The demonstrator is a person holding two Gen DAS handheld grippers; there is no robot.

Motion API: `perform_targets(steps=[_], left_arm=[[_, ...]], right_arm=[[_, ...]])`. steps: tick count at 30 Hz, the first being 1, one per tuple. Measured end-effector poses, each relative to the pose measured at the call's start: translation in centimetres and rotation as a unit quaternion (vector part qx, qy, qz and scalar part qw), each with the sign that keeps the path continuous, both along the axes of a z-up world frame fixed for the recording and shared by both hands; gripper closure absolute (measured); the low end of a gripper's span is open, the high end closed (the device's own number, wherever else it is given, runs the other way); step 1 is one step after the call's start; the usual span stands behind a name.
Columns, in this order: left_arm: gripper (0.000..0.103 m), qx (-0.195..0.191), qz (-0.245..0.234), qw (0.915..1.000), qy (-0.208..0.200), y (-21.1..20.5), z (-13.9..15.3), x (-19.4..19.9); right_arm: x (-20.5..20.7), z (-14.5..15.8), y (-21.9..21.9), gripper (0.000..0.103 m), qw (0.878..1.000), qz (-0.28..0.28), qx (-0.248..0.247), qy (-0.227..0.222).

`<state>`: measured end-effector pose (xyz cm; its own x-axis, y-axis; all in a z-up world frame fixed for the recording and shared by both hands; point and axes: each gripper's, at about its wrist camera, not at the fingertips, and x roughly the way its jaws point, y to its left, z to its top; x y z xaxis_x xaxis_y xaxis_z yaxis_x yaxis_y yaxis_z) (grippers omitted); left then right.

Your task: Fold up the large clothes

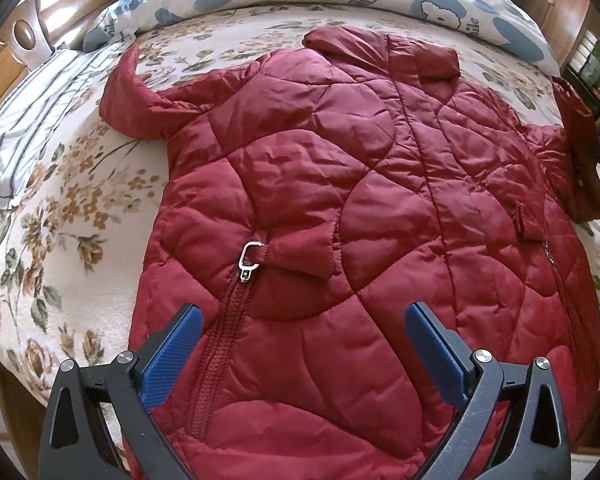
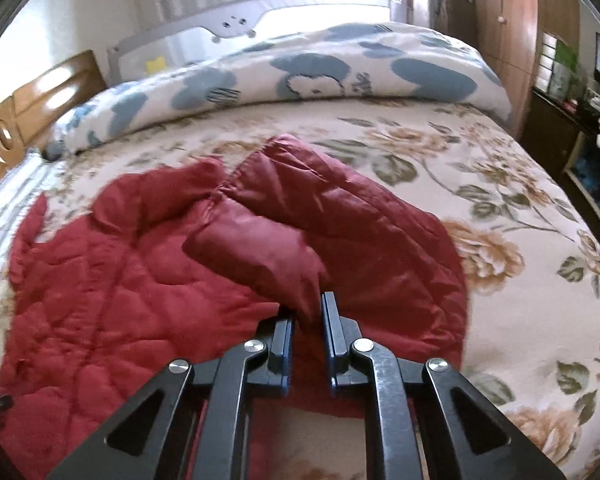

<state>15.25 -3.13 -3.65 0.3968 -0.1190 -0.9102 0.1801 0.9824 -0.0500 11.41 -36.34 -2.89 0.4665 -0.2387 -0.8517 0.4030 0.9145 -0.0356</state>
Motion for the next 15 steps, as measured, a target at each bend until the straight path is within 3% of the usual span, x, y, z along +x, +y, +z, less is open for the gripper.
perform_targets(steps=[9,15], left_arm=[[0.001,-0.05,0.013,0.9984,0.023,2.2,-0.5,0.6],[0.002,-0.091,0.02,0.9954,0.023,4.2,0.0,1.9]], right_arm=[[1.5,1.0,6.1,0.093,0.993,0.067,0.099,-0.022],[4.1,-1.2,11.6,0.093,0.982,0.127,0.14,-0.013]])
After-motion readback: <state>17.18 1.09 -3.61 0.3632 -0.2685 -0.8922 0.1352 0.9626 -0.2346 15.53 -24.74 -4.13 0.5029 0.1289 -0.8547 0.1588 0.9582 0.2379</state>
